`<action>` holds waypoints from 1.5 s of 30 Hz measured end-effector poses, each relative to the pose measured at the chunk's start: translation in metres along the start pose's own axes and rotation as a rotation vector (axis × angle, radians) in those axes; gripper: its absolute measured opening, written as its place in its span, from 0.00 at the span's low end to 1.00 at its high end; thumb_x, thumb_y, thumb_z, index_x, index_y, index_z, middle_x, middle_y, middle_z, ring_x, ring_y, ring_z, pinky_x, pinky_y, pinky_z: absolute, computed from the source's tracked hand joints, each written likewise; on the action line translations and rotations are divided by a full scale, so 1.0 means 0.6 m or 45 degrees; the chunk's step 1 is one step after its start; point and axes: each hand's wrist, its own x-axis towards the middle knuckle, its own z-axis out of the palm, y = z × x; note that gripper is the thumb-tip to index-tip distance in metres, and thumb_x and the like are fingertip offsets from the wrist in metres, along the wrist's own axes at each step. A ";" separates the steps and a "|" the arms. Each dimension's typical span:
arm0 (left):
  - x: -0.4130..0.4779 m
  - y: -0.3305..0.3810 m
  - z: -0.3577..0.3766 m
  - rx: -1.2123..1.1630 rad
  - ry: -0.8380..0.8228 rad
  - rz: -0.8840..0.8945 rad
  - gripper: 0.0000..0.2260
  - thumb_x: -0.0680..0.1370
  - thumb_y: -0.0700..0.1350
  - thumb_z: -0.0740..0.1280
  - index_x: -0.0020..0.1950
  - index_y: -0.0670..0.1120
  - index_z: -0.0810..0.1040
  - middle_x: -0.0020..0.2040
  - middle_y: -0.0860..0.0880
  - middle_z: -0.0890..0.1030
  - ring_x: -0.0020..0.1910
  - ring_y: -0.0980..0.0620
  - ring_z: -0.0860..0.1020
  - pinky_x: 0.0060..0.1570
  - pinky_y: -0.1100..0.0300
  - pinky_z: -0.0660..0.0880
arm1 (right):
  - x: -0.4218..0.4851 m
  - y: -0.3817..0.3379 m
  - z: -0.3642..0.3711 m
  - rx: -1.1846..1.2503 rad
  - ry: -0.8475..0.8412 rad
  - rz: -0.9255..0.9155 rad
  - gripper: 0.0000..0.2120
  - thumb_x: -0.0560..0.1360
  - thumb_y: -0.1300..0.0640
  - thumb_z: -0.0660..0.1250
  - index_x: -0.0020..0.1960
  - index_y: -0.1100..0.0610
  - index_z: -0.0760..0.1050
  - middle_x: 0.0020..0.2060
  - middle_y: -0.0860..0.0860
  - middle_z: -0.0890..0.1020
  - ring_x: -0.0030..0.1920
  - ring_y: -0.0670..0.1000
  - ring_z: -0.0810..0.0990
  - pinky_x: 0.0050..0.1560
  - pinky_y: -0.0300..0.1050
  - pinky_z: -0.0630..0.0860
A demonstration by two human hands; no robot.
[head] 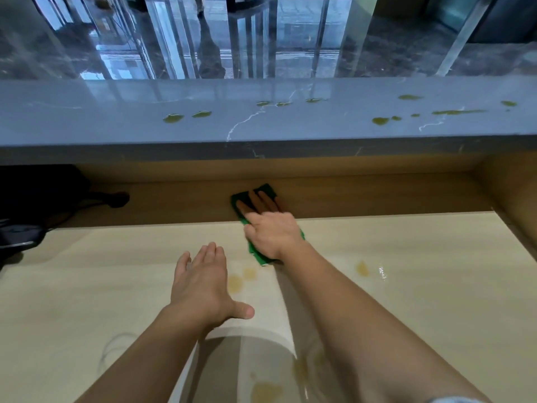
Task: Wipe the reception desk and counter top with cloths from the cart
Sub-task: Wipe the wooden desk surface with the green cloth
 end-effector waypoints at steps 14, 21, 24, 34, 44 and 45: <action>0.002 0.005 -0.004 0.021 -0.041 0.013 0.60 0.61 0.73 0.70 0.79 0.43 0.45 0.80 0.46 0.46 0.78 0.50 0.44 0.76 0.52 0.41 | -0.148 0.244 -0.020 -0.028 0.148 0.935 0.27 0.82 0.48 0.44 0.80 0.50 0.46 0.79 0.53 0.48 0.79 0.56 0.45 0.77 0.54 0.45; 0.005 0.006 -0.006 0.067 -0.079 0.027 0.60 0.62 0.73 0.69 0.79 0.42 0.43 0.80 0.45 0.45 0.78 0.49 0.44 0.75 0.53 0.42 | -0.096 0.003 0.030 -0.051 0.207 0.756 0.27 0.82 0.49 0.43 0.80 0.51 0.44 0.79 0.54 0.45 0.78 0.58 0.42 0.76 0.58 0.41; 0.004 0.005 -0.007 0.069 -0.088 0.033 0.60 0.61 0.72 0.70 0.79 0.42 0.44 0.80 0.46 0.46 0.78 0.50 0.44 0.76 0.52 0.42 | -0.085 -0.087 0.057 -0.067 0.155 0.364 0.28 0.82 0.48 0.44 0.80 0.50 0.41 0.79 0.54 0.42 0.78 0.57 0.39 0.76 0.58 0.38; 0.004 0.006 -0.011 0.133 -0.116 -0.005 0.60 0.61 0.74 0.69 0.79 0.43 0.47 0.80 0.47 0.49 0.78 0.50 0.47 0.75 0.50 0.44 | -0.150 0.067 0.027 -0.175 0.117 0.150 0.28 0.81 0.46 0.44 0.79 0.44 0.42 0.79 0.49 0.42 0.79 0.50 0.41 0.76 0.49 0.38; 0.008 0.006 -0.007 0.135 -0.095 0.005 0.59 0.60 0.73 0.70 0.79 0.42 0.50 0.79 0.46 0.52 0.78 0.48 0.50 0.76 0.49 0.46 | -0.253 0.257 0.003 -0.062 0.208 0.845 0.27 0.82 0.46 0.44 0.80 0.48 0.43 0.79 0.53 0.45 0.79 0.54 0.44 0.77 0.53 0.44; 0.009 0.005 -0.007 0.138 -0.098 0.006 0.60 0.60 0.73 0.70 0.79 0.42 0.49 0.79 0.46 0.51 0.78 0.48 0.49 0.76 0.50 0.46 | -0.242 0.241 0.006 -0.033 0.219 0.915 0.28 0.82 0.47 0.43 0.80 0.48 0.42 0.79 0.53 0.44 0.79 0.55 0.44 0.77 0.54 0.44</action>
